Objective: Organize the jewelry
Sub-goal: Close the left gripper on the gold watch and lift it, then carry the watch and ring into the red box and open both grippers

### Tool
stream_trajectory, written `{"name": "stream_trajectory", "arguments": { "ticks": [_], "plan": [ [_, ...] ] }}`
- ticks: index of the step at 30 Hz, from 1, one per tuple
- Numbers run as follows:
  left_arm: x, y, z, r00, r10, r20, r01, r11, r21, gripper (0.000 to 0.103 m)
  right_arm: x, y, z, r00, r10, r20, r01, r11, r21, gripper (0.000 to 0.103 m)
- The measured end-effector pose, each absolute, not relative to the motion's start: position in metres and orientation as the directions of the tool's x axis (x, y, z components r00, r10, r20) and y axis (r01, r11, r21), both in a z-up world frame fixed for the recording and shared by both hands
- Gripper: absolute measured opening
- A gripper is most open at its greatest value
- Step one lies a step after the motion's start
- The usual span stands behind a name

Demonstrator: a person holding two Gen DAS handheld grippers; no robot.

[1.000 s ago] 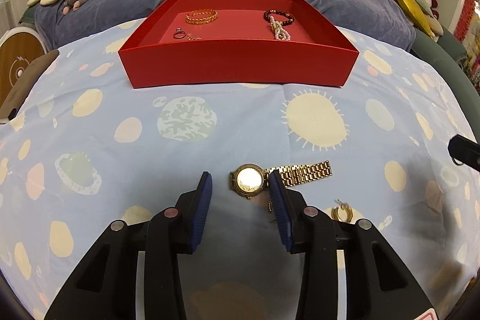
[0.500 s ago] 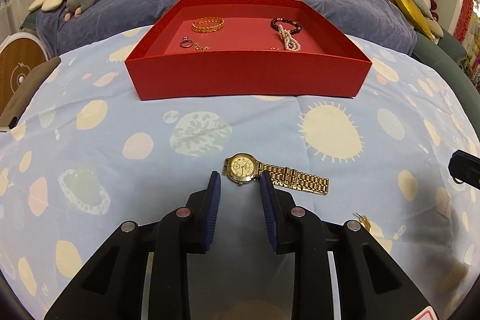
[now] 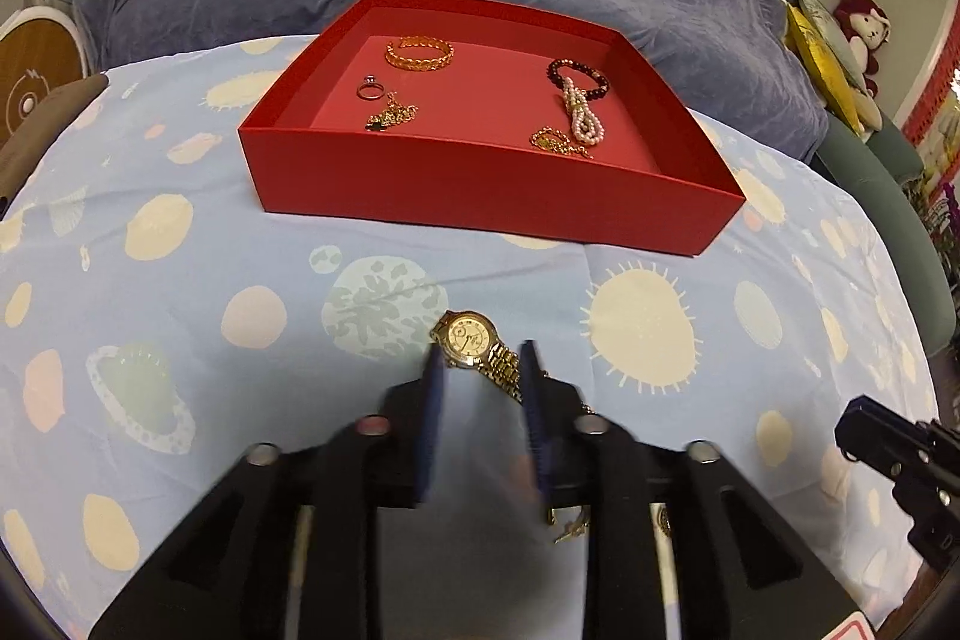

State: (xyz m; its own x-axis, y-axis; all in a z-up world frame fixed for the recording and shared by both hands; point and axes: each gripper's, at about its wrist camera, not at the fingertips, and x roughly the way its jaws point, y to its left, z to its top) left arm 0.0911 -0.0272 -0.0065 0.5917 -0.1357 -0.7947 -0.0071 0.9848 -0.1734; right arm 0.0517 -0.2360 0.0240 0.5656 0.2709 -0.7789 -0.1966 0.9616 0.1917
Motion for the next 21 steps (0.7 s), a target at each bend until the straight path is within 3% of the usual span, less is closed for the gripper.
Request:
{"name": "stream_trajectory", "arguments": {
  "ticks": [1,4,6,8,21],
  "plan": [
    [0.094,-0.03,-0.006,0.597,-0.101,-0.796,-0.041,0.987,-0.155,0.054,0.052,-0.235,0.024,0.565,0.271,-0.779,-0.197,0.962,0.192,0.012],
    [0.104,-0.039,-0.015,0.566,-0.05,-0.823,-0.099,0.987,-0.128,0.054,0.052,-0.235,0.024,0.566,0.273,-0.778,-0.198,0.961,0.193,0.012],
    [0.106,-0.05,-0.017,0.569,0.021,-0.822,-0.121,0.991,-0.058,0.05,0.052,-0.236,0.024,0.567,0.274,-0.776,-0.198,0.961,0.194,0.012],
    [0.105,-0.055,-0.017,0.575,0.071,-0.815,-0.124,0.992,-0.001,0.02,0.052,-0.237,0.025,0.568,0.276,-0.775,-0.196,0.96,0.198,0.012],
    [0.071,-0.012,0.019,0.599,-0.096,-0.795,-0.03,0.989,-0.143,0.019,0.049,-0.224,0.041,0.584,0.315,-0.749,-0.233,0.948,0.217,0.012]
  ]
}}
